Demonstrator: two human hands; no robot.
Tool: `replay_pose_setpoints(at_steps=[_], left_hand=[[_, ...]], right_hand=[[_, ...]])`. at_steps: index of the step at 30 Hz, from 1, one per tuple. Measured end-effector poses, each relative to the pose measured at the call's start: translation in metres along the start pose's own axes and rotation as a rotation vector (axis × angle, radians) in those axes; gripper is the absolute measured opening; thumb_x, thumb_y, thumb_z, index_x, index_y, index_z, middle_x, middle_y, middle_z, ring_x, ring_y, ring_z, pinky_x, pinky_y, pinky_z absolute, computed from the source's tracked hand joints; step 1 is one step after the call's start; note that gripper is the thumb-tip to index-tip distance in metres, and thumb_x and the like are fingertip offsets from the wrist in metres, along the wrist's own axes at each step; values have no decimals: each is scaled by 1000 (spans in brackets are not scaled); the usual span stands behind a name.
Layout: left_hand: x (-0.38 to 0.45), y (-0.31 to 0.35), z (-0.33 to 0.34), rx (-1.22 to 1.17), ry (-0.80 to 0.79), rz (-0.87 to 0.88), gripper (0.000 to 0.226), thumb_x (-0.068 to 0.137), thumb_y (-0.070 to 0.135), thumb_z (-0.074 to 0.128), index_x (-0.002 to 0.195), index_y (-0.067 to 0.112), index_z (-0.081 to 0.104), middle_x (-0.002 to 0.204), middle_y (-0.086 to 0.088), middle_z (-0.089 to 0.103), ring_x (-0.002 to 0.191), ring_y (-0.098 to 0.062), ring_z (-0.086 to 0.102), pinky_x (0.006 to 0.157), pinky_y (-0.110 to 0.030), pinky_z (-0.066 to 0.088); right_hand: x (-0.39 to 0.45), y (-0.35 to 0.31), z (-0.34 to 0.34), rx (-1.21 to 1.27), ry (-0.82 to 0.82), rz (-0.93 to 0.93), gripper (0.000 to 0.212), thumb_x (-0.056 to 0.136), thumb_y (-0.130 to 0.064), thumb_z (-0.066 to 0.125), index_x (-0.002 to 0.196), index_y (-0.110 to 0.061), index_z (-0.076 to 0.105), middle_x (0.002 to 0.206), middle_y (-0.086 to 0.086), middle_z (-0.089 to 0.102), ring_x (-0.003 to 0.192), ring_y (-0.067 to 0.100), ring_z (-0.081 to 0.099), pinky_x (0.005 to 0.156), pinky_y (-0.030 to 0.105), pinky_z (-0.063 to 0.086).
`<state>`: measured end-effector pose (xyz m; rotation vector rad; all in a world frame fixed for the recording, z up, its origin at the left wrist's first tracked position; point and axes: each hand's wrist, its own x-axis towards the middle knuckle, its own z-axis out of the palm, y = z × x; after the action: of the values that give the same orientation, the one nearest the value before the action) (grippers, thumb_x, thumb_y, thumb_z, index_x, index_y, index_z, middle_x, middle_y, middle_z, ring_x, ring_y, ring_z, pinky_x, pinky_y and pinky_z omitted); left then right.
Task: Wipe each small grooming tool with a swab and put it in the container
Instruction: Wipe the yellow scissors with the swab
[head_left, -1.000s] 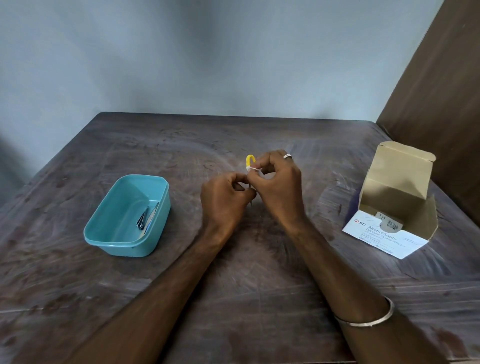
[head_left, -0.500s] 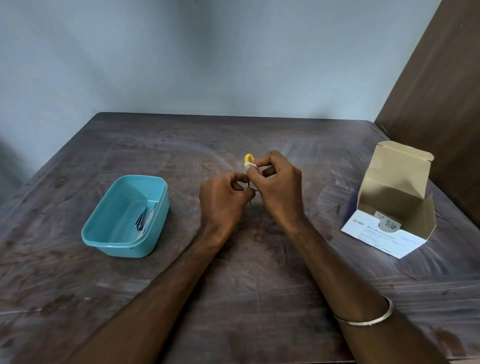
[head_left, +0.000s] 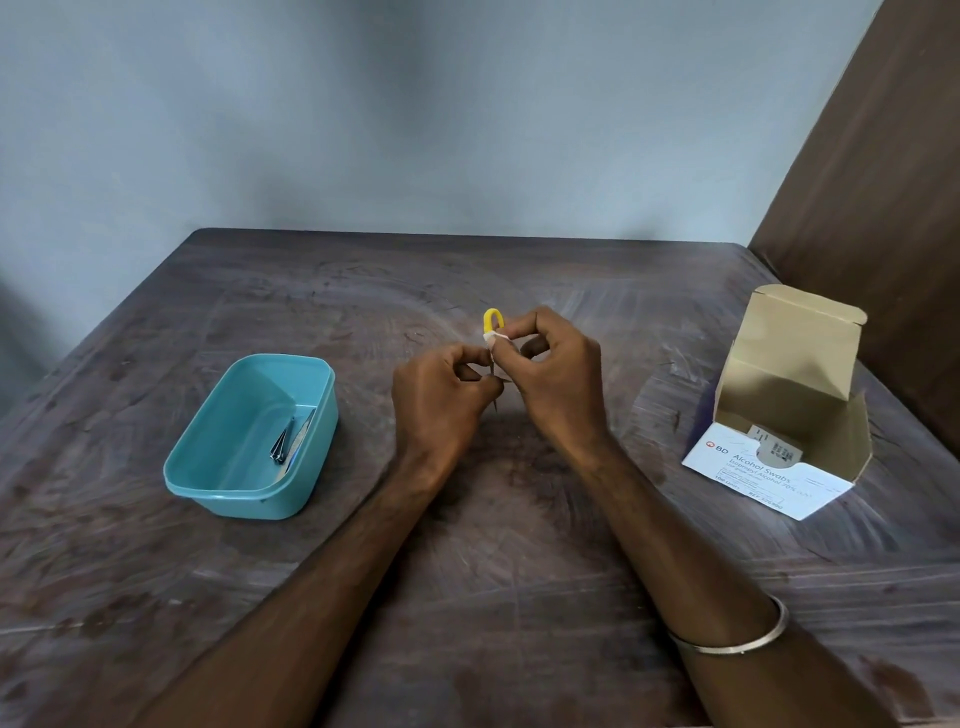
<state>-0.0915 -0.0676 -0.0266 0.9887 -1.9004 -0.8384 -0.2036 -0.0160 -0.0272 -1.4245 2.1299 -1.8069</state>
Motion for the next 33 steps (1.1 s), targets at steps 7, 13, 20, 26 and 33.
replay_pose_setpoints(at_steps=[7, 13, 20, 26, 33], left_hand=[[0, -2, 1, -12, -14, 7, 21, 71, 15, 77, 92, 20, 79, 62, 6, 70, 56, -4, 65, 57, -22, 49], [1, 0, 0, -50, -14, -30, 21, 71, 14, 77, 91, 21, 79, 59, 7, 68, 51, -2, 60, 55, -21, 46], [1, 3, -1, -385, -68, -197, 18, 72, 3, 75, 74, 21, 76, 56, 0, 68, 41, -8, 45, 44, -22, 35], [3, 4, -3, -649, -197, -376, 7, 80, 0, 72, 85, 6, 75, 68, -14, 72, 41, -13, 44, 42, -22, 36], [5, 2, -3, -745, -280, -445, 7, 79, 1, 74, 85, 4, 75, 73, -19, 72, 45, -14, 46, 42, -23, 40]], right_hand=[[0, 1, -1, 0, -28, 8, 8, 82, -20, 78, 82, -16, 71, 80, -7, 71, 69, 10, 63, 63, 38, 53], [4, 1, -5, 92, -17, 83, 7, 82, -21, 77, 80, -18, 71, 77, -6, 72, 70, 12, 70, 63, 42, 58], [7, 3, -8, 241, 72, 193, 4, 88, -20, 75, 88, -21, 71, 81, -2, 74, 69, 15, 72, 59, 34, 57], [9, 0, -8, 591, -43, 482, 10, 89, -2, 69, 96, -8, 73, 83, 9, 76, 72, 21, 73, 58, 32, 58], [13, -2, -16, 937, -209, 661, 11, 93, -8, 62, 101, -9, 70, 96, 10, 74, 81, 21, 71, 61, 35, 57]])
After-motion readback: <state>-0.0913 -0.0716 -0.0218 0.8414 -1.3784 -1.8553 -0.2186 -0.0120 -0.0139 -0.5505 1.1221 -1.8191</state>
